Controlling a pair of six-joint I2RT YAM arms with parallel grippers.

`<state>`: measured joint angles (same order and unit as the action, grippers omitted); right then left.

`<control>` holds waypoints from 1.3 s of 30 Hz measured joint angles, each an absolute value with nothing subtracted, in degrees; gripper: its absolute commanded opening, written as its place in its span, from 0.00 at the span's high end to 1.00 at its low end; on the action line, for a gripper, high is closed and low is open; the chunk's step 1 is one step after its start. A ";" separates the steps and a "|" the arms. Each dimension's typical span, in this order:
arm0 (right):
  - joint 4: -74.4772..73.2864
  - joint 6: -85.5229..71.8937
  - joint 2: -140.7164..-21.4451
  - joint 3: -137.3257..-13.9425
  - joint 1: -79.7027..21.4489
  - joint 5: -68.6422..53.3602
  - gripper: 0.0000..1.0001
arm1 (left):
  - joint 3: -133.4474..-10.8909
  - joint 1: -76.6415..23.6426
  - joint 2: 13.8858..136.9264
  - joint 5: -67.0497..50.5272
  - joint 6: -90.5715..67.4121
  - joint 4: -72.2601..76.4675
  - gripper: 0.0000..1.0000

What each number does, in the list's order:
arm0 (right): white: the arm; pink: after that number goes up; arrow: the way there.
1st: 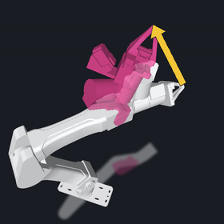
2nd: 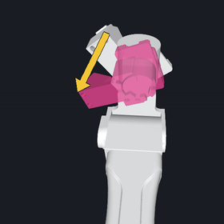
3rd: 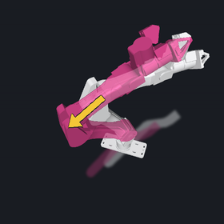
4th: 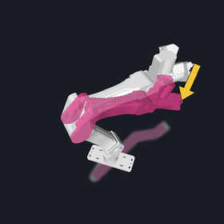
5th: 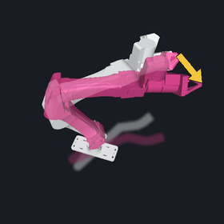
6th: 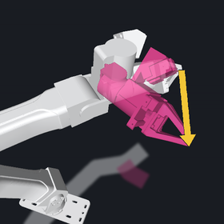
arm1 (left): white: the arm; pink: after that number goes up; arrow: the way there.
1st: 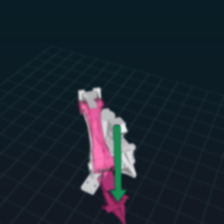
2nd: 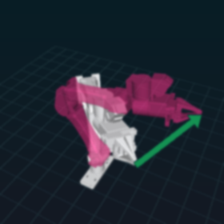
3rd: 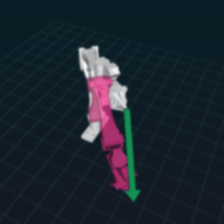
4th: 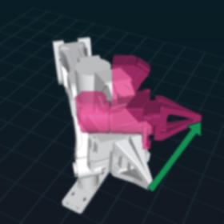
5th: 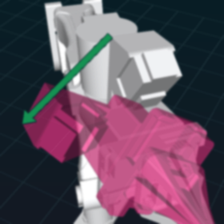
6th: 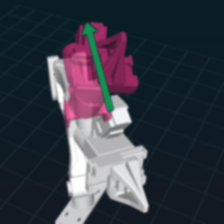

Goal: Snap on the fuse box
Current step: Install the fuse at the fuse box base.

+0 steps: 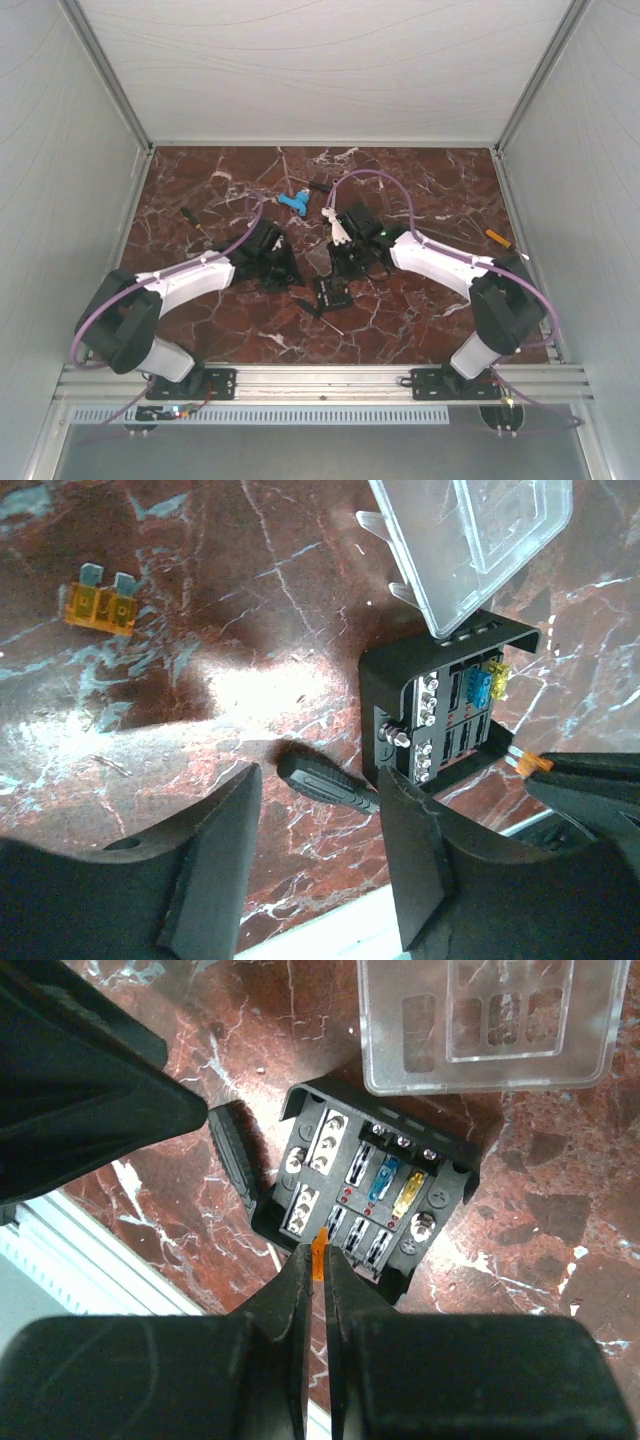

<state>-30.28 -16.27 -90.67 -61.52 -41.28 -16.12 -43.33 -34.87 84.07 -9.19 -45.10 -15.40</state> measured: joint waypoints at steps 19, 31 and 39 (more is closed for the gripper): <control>-33.39 -21.04 -99.55 -67.68 -45.25 -5.89 1.00 | -34.13 -24.69 80.18 -23.14 -48.27 -5.41 0.24; -32.49 -23.99 -99.72 -67.66 -45.28 -3.84 1.00 | -34.00 -24.51 80.18 -24.25 -48.27 -4.73 0.13; -31.66 -25.17 -99.81 -67.48 -45.28 -3.84 1.00 | -33.67 -24.51 80.18 -24.56 -48.47 -4.32 0.10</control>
